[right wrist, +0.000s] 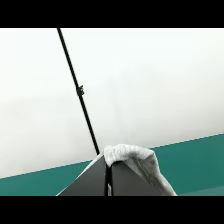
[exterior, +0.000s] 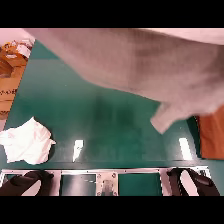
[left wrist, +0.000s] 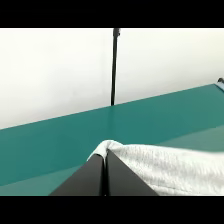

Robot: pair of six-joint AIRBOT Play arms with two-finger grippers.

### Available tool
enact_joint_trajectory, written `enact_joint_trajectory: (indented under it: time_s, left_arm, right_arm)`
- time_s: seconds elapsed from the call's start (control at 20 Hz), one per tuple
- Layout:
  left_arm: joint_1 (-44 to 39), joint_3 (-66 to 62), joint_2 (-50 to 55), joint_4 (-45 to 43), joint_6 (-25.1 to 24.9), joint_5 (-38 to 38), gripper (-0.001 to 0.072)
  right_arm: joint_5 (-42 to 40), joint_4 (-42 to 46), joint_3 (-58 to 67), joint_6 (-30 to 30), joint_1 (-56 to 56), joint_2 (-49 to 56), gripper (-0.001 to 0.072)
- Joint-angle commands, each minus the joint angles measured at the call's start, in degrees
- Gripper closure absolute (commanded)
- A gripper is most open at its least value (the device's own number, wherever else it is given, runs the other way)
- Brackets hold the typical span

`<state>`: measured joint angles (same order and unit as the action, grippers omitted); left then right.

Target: Fold the shirts.

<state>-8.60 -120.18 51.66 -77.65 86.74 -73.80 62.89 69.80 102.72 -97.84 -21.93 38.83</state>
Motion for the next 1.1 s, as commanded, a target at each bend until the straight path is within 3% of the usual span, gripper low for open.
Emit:
enact_joint_trajectory:
  time_s: [0.0,0.3,0.6,0.8,1.05]
  left_arm:
    - [0.0,1.2,-1.1,-1.1,0.2,-0.1,0.0686]
    - [0.0,19.2,7.3,-1.7,0.3,3.9,0.0686]
    - [0.0,27.1,31.6,-0.8,0.3,12.1,0.0686]
    - [0.0,27.1,43.5,3.7,1.6,26.7,0.0686]
    - [0.0,27.0,47.9,7.4,1.4,38.3,0.0686]
  right_arm:
    - [-1.3,0.8,-0.3,-1.2,0.0,1.0,0.0698]
    - [-0.9,-0.6,-16.3,1.9,0.1,9.1,0.0699]
    - [-17.7,-9.9,-36.2,11.6,0.1,28.5,0.0699]
    - [-20.5,-17.6,-30.9,18.5,0.1,47.0,0.0699]
    - [-18.4,-18.8,-14.8,19.0,0.1,61.7,0.0699]
